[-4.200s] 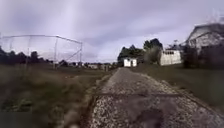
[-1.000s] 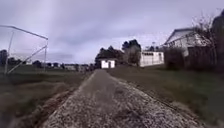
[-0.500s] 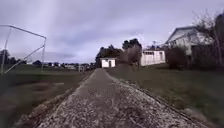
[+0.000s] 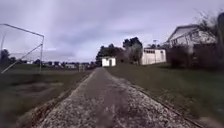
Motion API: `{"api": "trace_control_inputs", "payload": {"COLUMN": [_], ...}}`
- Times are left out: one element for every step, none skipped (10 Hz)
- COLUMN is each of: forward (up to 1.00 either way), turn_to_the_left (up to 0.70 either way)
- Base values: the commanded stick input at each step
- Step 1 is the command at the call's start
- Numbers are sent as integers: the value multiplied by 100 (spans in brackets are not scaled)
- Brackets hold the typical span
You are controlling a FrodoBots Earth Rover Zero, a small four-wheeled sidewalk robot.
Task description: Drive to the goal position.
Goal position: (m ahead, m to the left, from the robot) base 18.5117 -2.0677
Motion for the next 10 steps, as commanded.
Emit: {"api": "trace_control_inputs", "payload": {"forward": [70, 70, 70, 70, 70, 70, 70, 70, 70, 70], "turn_to_the_left": [0, 0, 0, 0, 0, 0, 0, 0, 0, 0]}}
